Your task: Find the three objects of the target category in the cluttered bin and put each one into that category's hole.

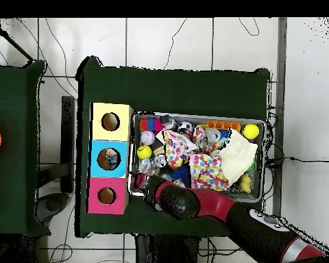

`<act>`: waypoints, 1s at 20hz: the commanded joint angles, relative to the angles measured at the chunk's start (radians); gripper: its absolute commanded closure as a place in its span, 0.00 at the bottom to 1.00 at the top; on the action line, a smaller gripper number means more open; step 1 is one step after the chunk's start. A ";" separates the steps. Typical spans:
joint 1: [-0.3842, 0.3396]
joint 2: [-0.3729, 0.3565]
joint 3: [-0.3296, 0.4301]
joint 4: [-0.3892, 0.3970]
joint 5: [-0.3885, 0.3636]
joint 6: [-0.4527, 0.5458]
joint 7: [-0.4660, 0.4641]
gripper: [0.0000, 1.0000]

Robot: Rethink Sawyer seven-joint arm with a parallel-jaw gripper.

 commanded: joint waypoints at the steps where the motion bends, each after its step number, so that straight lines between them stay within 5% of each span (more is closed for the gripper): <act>1: -0.010 -0.039 0.012 -0.158 -0.003 0.107 -0.013 0.00; 20: -0.006 -0.019 -0.010 -0.177 -0.016 0.111 -0.021 0.00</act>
